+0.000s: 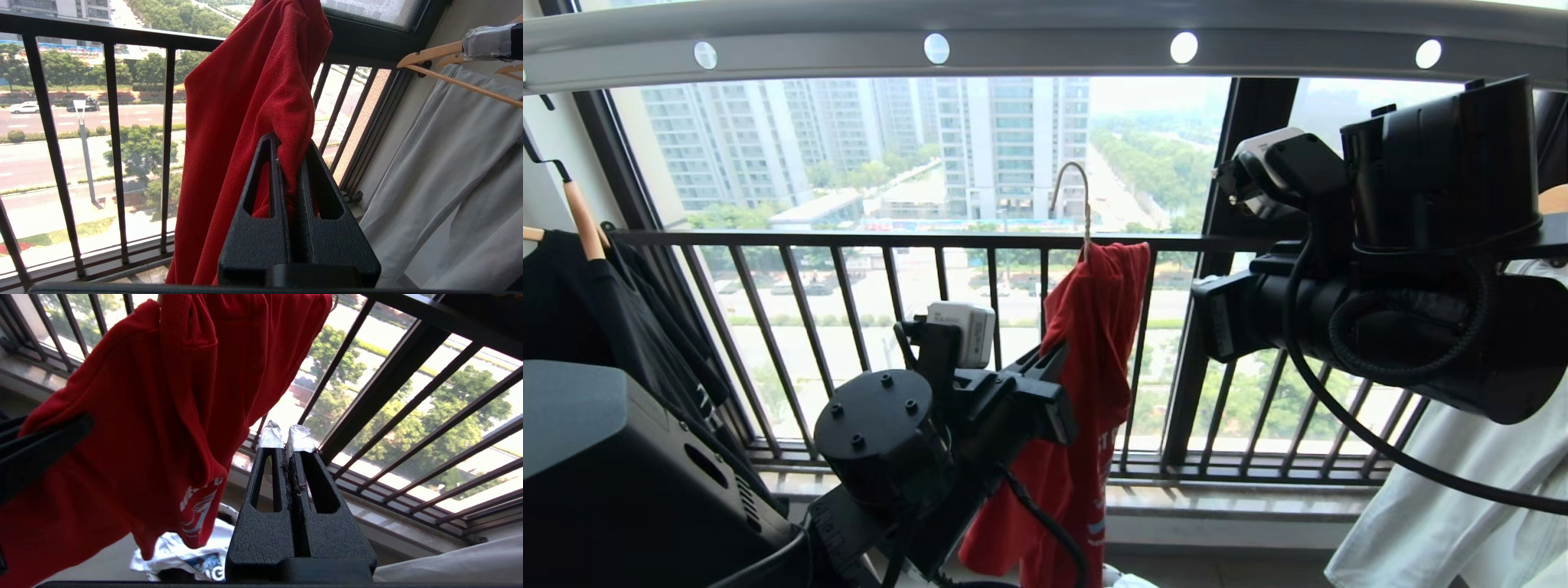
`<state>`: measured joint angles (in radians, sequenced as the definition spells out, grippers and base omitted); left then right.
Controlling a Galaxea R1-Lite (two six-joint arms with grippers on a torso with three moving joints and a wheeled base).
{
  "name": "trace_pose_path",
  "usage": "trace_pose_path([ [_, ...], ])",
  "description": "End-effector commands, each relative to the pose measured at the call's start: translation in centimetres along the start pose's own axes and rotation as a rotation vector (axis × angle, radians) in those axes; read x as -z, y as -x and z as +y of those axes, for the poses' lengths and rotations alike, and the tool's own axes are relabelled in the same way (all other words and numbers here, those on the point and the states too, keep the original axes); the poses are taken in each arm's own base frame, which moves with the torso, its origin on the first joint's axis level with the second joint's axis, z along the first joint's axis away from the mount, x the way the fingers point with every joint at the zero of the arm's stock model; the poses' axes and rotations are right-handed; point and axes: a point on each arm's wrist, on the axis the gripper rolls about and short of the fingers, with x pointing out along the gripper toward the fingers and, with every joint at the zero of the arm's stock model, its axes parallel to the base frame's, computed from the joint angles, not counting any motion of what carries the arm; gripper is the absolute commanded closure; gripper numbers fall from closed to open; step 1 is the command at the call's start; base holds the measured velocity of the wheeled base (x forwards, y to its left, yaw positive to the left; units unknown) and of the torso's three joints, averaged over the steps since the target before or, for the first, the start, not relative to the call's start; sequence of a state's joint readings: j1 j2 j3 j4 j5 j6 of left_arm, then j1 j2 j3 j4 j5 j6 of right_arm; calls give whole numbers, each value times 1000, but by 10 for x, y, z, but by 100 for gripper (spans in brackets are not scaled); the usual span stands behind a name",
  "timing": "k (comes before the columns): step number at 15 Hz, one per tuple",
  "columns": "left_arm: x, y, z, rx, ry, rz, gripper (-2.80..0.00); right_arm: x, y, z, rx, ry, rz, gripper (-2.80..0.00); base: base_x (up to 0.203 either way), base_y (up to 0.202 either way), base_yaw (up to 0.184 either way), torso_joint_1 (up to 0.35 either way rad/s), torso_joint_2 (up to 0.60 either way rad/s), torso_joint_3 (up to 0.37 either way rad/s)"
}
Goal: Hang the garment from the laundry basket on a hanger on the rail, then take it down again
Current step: Hang the clothes on the clothes rack, then hang the clothes rack on the clothesline
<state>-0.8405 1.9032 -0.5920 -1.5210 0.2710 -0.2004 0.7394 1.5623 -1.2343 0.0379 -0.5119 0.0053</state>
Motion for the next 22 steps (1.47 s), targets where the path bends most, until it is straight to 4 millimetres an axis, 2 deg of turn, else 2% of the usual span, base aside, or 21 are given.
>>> trace_pose_path([
  [1, -15, 16, 0, 66, 14, -14, 0, -3, 16, -16, -7, -12, -4, 0, 0, 0, 0, 0, 0, 0],
  [3, -22, 28, 1, 148, 25, 5, 0, -5, 29, -23, -64, -12, -3, 0, 0, 0, 0, 0, 0, 0],
  [5, -30, 43, 1, 235, 65, 22, 0, -3, 53, -33, -174, 4, 29, 0, 0, 0, 0, 0, 0, 0],
  [7, -28, 53, 4, 285, 76, 58, 0, -3, 72, -42, -258, 44, 37, 0, 0, 0, 0, 0, 0, 0],
  [10, -26, 66, 6, 381, 74, 114, 0, -1, 88, -56, -326, 148, 11, 0, 0, 0, 0, 0, 0, 0],
  [11, -27, 69, 8, 405, 73, 121, 0, 1, 90, -60, -333, 191, 18, -280, 0, 0, 0, 0, 0, 0],
  [13, -30, 72, 8, 433, 73, 120, 0, -4, 89, -64, -337, 204, -2, -280, 0, 0, 0, 0, 0, 0],
  [16, -32, 80, 10, 488, 72, 135, 0, -3, 80, -60, -376, 244, 8, -280, 0, 0, 0, 0, 0, 0],
  [22, -40, 93, 17, 571, 65, 139, 0, 5, 49, -78, -509, 504, -13, -280, 0, 0, 0, 0, 0, 0],
])
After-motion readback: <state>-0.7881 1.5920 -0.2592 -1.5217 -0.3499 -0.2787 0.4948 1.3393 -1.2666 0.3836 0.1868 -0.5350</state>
